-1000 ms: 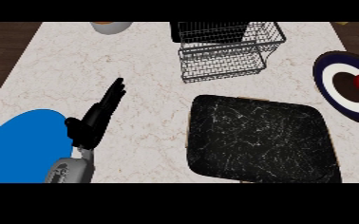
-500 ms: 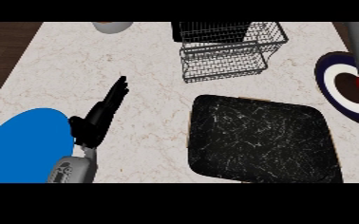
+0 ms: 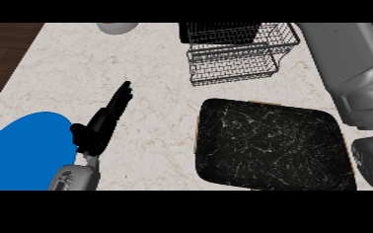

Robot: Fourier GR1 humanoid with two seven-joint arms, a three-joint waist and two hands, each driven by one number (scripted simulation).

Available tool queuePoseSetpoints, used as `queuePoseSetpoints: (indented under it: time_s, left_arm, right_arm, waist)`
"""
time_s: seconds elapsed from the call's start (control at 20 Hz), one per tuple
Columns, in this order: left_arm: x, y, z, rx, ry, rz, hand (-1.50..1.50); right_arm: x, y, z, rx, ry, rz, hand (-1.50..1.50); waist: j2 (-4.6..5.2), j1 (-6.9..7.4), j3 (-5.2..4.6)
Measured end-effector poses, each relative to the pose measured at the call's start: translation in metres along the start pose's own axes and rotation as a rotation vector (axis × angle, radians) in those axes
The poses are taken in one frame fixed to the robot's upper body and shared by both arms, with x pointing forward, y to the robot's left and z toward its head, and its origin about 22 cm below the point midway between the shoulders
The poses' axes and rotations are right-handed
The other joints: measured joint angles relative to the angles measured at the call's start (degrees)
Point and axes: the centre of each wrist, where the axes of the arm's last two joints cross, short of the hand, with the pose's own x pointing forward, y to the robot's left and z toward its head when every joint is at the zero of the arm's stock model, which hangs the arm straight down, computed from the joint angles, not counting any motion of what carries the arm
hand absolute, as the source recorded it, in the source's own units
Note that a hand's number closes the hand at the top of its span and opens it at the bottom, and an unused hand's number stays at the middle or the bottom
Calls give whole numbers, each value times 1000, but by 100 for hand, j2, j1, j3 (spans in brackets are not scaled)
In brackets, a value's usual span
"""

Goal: Pick the lemon from the tray and place it in the tiered basket

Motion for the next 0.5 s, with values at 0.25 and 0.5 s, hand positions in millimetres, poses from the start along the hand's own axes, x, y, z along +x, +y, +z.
queuePoseSetpoints:
  time_s: [0.25,0.5]
  left_arm:
    - [0,10,-1,3,-6,-3,0]
    - [1,6,-1,1,-3,-1,0]
  right_arm:
    - [7,20,-9,42,-6,-61,150]
    - [7,29,-14,102,48,-167,150]
  waist:
    - [6,-3,2]
    - [6,4,1]
